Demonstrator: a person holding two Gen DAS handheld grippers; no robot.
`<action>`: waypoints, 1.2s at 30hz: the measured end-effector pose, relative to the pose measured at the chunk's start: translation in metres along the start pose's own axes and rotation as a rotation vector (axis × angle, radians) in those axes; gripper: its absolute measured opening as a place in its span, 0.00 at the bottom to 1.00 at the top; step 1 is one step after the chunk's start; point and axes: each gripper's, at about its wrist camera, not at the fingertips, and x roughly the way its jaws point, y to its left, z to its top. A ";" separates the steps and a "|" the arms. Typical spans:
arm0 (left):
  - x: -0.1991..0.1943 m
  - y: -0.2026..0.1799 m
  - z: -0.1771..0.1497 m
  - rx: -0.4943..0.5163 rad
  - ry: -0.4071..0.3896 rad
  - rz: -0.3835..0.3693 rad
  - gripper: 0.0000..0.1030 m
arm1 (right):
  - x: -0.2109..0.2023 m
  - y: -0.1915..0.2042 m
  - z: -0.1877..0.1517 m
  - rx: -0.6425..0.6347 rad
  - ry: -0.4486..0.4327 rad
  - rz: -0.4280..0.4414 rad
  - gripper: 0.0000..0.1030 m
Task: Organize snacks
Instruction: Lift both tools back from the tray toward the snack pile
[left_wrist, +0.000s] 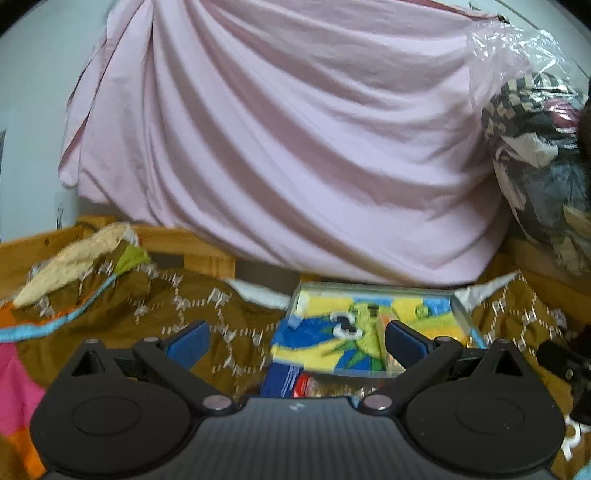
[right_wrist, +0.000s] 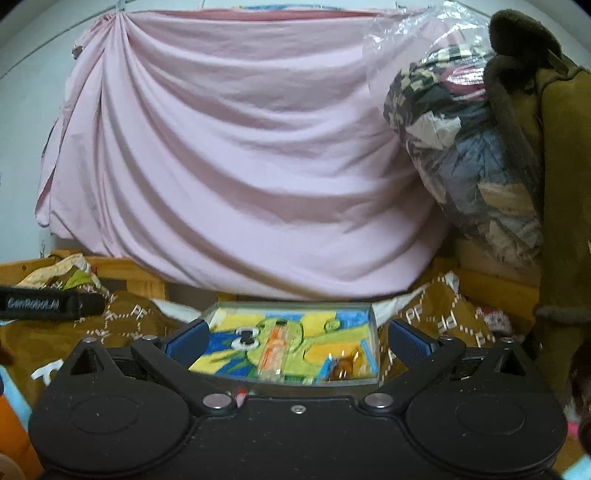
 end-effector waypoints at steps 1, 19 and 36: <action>-0.003 0.002 -0.005 0.003 0.019 -0.002 1.00 | -0.003 0.002 -0.003 0.003 0.014 -0.002 0.99; -0.017 0.010 -0.078 0.134 0.235 -0.039 1.00 | -0.003 0.025 -0.052 -0.008 0.322 -0.006 0.99; 0.004 0.007 -0.088 0.201 0.346 -0.051 1.00 | 0.019 0.024 -0.066 -0.011 0.463 -0.036 0.99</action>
